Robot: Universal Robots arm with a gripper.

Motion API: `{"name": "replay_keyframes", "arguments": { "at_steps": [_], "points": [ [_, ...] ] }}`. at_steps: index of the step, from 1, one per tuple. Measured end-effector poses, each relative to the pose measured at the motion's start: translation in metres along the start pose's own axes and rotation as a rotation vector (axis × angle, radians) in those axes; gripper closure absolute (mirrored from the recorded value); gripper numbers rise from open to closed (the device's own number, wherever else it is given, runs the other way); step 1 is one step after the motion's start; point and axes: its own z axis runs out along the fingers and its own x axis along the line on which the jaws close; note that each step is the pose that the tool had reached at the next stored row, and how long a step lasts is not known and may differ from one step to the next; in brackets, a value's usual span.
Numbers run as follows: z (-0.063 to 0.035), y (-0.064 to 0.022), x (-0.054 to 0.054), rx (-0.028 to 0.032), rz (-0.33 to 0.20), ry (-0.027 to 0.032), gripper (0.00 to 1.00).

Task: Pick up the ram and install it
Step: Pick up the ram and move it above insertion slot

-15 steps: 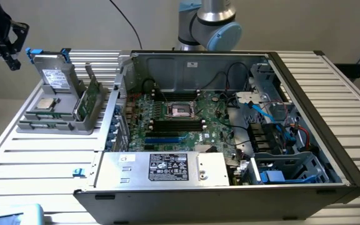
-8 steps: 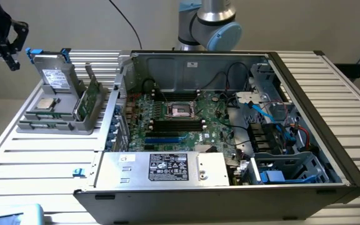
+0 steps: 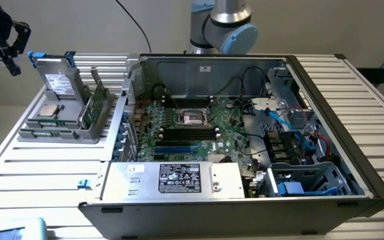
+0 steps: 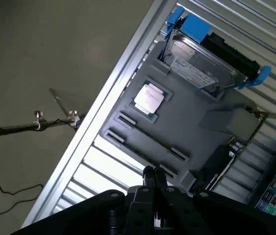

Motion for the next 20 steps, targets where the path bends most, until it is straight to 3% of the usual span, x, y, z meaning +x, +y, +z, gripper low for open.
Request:
{"name": "replay_keyframes", "arguments": {
  "at_steps": [20],
  "points": [
    [0.0014, -0.0001, 0.0, 0.0046, -0.364, 0.0168, 0.89]
  ]
}}
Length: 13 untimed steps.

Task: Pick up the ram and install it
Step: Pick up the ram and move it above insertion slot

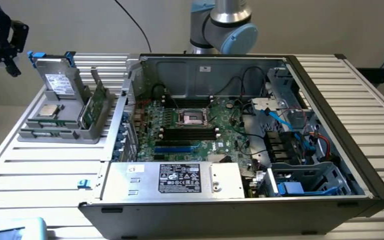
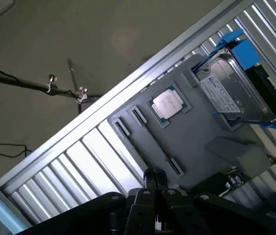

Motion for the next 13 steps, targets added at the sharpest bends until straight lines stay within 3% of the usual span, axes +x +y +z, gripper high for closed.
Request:
{"name": "replay_keyframes", "arguments": {
  "at_steps": [13],
  "points": [
    [0.0009, -0.0001, 0.0, 0.0036, -0.236, 0.0104, 0.89]
  ]
}}
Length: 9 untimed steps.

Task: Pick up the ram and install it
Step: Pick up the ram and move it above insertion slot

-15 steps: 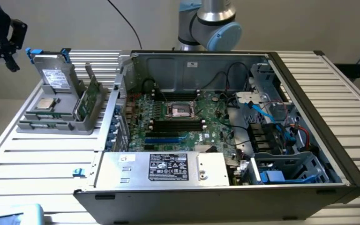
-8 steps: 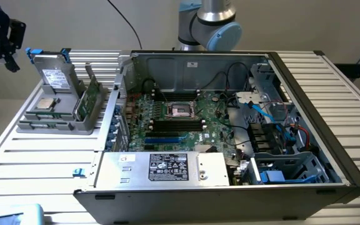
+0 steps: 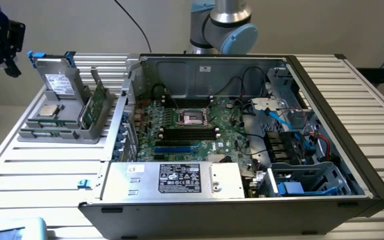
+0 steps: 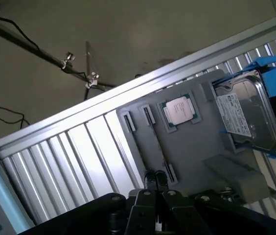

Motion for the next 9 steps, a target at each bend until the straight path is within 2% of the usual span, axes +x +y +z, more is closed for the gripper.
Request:
{"name": "replay_keyframes", "arguments": {
  "at_steps": [1, 6, 9],
  "points": [
    [0.0001, 0.0, 0.0, 0.0005, -0.036, 0.0016, 0.89],
    [0.0004, 0.0, 0.0, 0.0035, -0.127, 0.0051, 0.89],
    [0.0005, 0.0, -0.0001, 0.0114, -0.18, 0.0049, 0.89]
  ]
}}
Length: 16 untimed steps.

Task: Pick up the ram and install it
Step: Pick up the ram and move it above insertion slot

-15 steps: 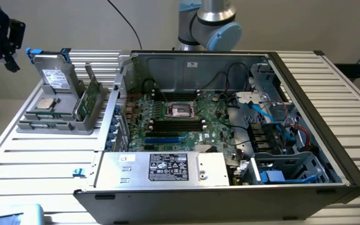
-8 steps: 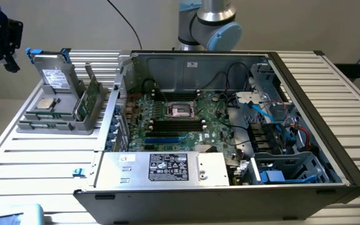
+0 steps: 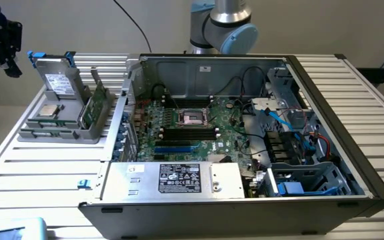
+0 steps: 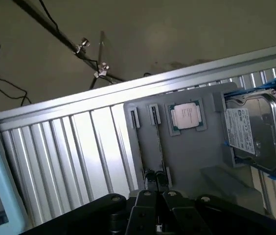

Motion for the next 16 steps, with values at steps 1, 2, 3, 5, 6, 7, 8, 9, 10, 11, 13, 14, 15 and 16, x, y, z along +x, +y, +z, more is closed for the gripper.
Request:
{"name": "replay_keyframes", "arguments": {
  "at_steps": [1, 2, 3, 5, 6, 7, 8, 9, 10, 11, 13, 14, 15, 16],
  "points": [
    [0.0001, 0.0, 0.0, 0.0049, -0.016, -0.0005, 0.89],
    [0.0002, 0.0, 0.0, 0.0098, -0.03, -0.001, 0.89],
    [0.0002, -0.0001, 0.0, 0.0117, -0.04, -0.0011, 0.89],
    [0.0002, 0.0, 0.0, 0.0118, -0.042, -0.001, 0.89],
    [0.0002, 0.0, 0.0, 0.0118, -0.042, -0.001, 0.89],
    [0.0002, 0.0, 0.0, 0.0118, -0.042, -0.001, 0.89],
    [0.0002, 0.0, 0.0, 0.0118, -0.042, -0.001, 0.89],
    [0.0002, 0.0, 0.0, 0.0118, -0.042, -0.001, 0.88],
    [0.0002, 0.0, 0.0, 0.0118, -0.042, -0.001, 0.88],
    [0.0002, 0.0, 0.0, 0.0118, -0.042, -0.001, 0.82],
    [0.0002, 0.0, 0.0, 0.0118, -0.042, -0.001, 0.75],
    [0.0002, 0.0, 0.0, 0.0118, -0.042, -0.0009, 0.69],
    [0.0002, 0.0, 0.0, 0.0119, -0.042, -0.001, 0.64],
    [0.0003, 0.0, 0.0, 0.0117, -0.042, -0.0009, 0.64]
  ]
}}
